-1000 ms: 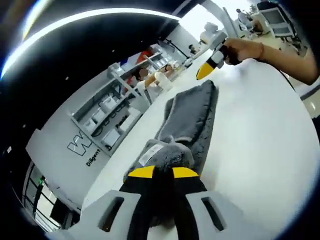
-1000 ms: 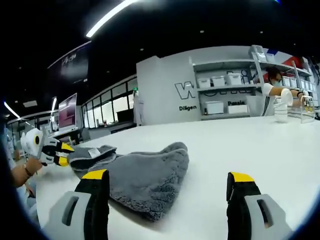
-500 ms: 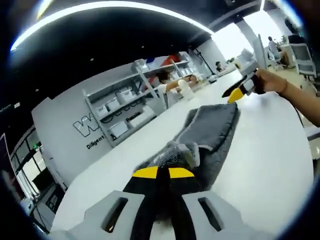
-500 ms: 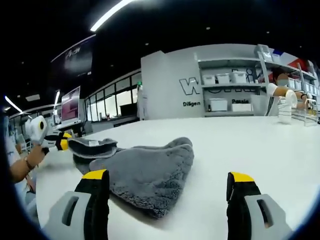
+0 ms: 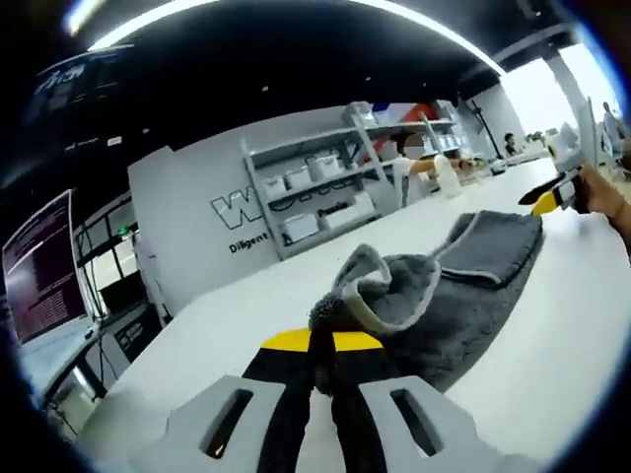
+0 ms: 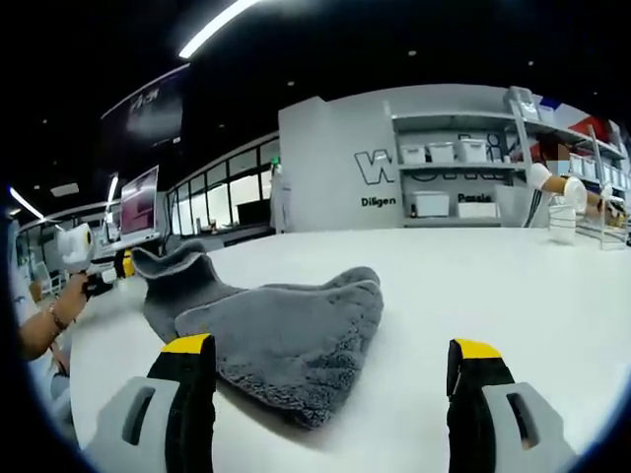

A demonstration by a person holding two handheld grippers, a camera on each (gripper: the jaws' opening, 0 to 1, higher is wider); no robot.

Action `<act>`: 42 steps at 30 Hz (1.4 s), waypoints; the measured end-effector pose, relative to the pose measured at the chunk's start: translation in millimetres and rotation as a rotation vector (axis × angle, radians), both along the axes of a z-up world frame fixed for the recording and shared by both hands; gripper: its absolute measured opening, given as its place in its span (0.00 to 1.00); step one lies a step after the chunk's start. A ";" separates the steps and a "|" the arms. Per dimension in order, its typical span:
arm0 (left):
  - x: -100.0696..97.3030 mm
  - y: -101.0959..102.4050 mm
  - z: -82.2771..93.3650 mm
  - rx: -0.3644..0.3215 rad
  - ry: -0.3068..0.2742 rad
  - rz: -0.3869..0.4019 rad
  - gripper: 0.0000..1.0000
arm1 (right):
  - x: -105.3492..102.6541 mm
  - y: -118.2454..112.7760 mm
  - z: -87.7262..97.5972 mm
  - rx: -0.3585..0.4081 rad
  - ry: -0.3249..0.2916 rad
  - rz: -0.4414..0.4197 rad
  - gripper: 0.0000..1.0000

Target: Open the folded towel by lifting each exposed corner and separating the folded layers until the towel lies flat within the target outline without major curled edges

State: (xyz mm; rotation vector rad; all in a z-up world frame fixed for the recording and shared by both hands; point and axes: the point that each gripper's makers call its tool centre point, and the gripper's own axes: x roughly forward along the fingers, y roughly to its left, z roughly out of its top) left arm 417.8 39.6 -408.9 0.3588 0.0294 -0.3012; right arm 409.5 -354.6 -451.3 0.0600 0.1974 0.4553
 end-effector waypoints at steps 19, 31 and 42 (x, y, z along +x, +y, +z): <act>-0.9 59.0 -48.0 -0.024 0.153 0.148 0.04 | 5.0 1.2 -5.8 -0.040 0.027 0.012 0.99; -7.8 64.5 -66.4 0.038 0.223 0.170 0.04 | 0.5 5.3 -8.3 -0.050 0.030 0.019 0.99; -13.7 68.0 -69.1 0.045 0.233 0.189 0.05 | -6.2 23.8 -8.4 -0.083 0.017 0.103 0.99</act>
